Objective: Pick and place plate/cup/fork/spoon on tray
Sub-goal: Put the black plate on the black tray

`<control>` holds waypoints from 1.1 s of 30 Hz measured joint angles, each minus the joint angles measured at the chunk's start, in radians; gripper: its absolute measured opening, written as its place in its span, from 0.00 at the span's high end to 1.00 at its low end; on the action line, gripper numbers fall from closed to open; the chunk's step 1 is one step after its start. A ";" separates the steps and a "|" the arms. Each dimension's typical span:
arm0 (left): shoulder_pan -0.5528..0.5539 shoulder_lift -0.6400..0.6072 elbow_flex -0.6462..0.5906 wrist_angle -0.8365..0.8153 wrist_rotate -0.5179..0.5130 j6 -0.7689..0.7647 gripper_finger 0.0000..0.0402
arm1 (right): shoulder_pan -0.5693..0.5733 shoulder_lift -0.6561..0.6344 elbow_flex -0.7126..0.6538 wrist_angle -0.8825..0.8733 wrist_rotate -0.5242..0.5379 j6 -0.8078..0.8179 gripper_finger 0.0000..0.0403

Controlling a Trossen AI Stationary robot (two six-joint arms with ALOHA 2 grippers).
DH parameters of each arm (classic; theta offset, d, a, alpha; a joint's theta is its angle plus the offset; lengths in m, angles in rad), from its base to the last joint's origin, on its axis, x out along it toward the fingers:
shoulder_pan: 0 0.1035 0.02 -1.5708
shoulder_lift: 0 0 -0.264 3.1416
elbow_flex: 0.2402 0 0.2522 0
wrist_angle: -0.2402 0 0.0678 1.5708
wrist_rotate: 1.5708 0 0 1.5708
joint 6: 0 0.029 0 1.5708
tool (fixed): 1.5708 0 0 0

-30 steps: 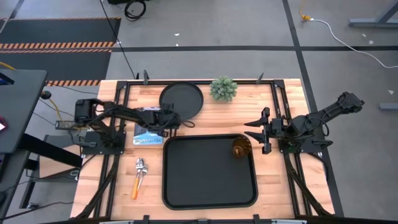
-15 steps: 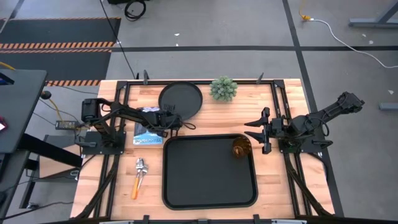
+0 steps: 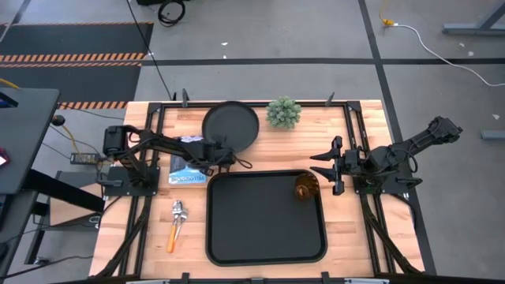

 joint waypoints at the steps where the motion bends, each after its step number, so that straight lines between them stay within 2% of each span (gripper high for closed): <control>1: -0.010 0.000 0.028 -0.048 0.013 -0.011 0.98 | 0.000 0.000 0.000 0.000 0.000 0.000 0.60; 7: -0.095 -0.021 0.179 -0.308 0.031 -0.034 0.98 | 0.000 0.000 0.000 0.000 0.000 0.000 0.60; 12: -0.174 -0.062 0.258 -0.436 0.163 -0.020 0.98 | 0.000 0.001 0.000 0.009 0.000 0.000 0.60; 21: -0.371 -0.090 0.258 -0.465 0.264 0.125 0.98 | 0.000 0.003 0.000 0.022 -0.008 -0.009 0.60; 25: -0.444 -0.087 0.258 -0.446 0.276 0.208 0.98 | 0.000 0.003 0.000 0.022 -0.008 -0.011 0.60; 28: -0.486 -0.087 0.258 -0.407 0.288 0.247 0.98 | 0.000 0.003 0.000 0.023 -0.008 -0.011 0.60; 33: -0.520 -0.082 0.258 -0.330 0.379 0.318 0.98 | 0.000 0.003 0.000 0.022 -0.008 -0.011 0.60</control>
